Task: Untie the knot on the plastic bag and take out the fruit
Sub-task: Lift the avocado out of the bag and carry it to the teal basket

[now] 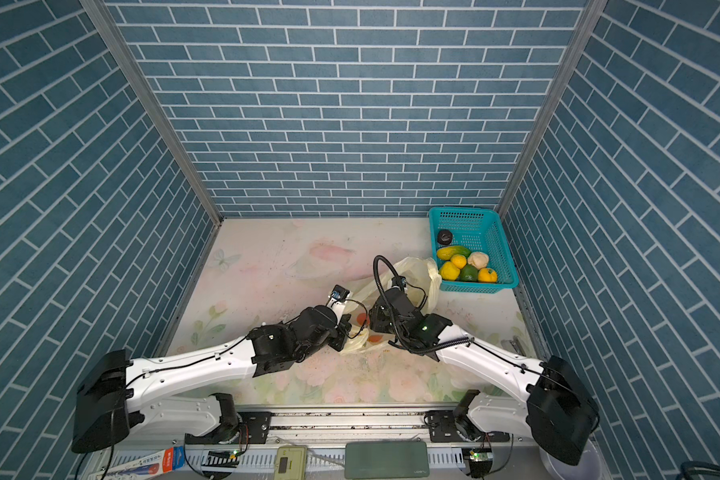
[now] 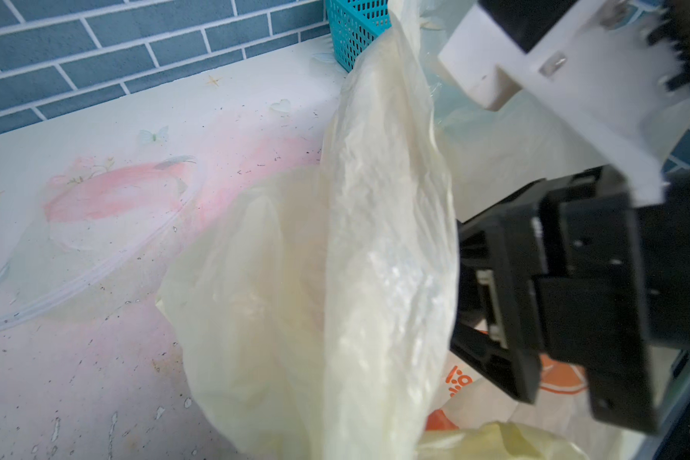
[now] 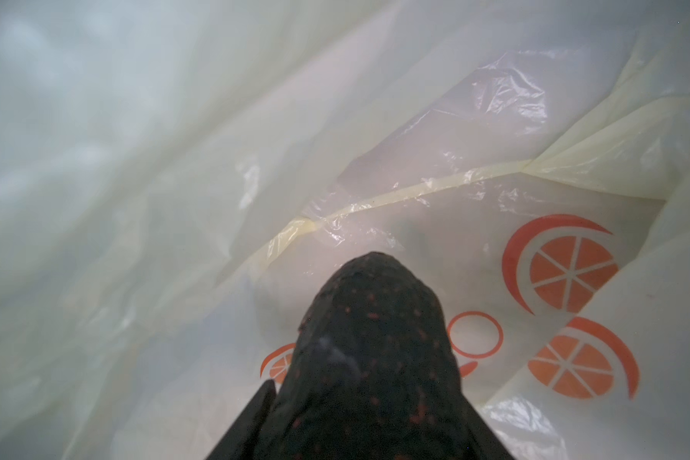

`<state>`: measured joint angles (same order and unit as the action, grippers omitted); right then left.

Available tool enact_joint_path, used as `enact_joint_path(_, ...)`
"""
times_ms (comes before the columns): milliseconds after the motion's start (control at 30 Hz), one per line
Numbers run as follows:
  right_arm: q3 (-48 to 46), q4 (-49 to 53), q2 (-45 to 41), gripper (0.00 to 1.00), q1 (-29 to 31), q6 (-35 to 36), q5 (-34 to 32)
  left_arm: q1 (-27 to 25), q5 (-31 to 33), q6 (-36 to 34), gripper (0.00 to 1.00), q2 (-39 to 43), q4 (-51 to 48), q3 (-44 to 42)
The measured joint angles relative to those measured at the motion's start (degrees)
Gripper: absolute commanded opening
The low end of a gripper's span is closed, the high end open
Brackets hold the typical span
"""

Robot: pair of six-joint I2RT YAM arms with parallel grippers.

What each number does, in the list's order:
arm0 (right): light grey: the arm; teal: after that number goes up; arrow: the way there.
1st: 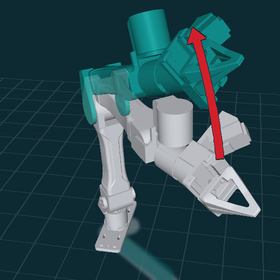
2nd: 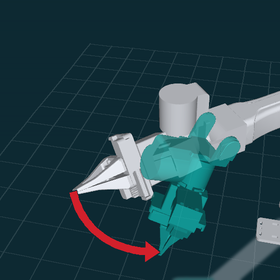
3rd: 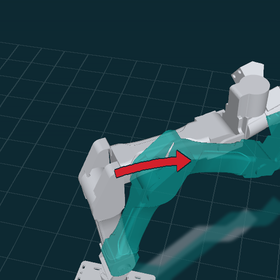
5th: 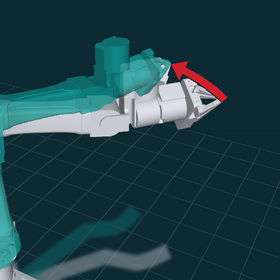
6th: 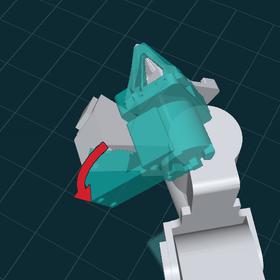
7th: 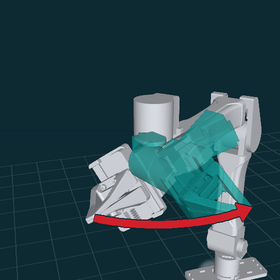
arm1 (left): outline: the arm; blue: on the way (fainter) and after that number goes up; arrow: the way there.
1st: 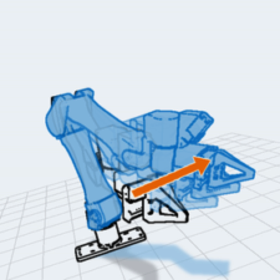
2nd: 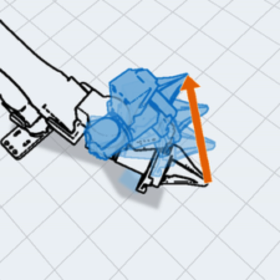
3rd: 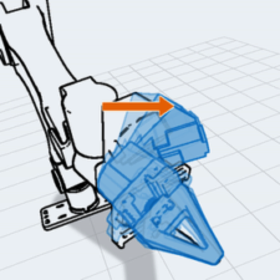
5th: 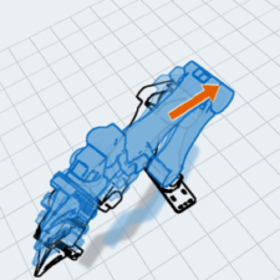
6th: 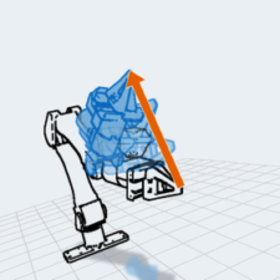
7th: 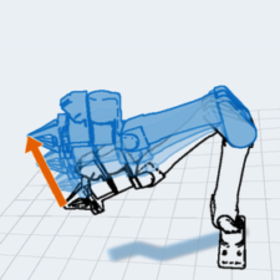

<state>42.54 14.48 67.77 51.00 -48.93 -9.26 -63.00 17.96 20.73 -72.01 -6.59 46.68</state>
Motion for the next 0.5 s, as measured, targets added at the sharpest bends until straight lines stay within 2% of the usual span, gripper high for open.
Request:
enact_joint_path(233,6.9,6.4,-3.0,0.44,0.1,1.6,0.7,0.2,0.0,0.0,0.0,0.0,0.0,0.0)
enact_joint_path(500,11.2,7.4,-2.9,0.44,0.1,2.8,1.6,0.3,0.1,0.1,0.0,0.0,-0.1,0.0)
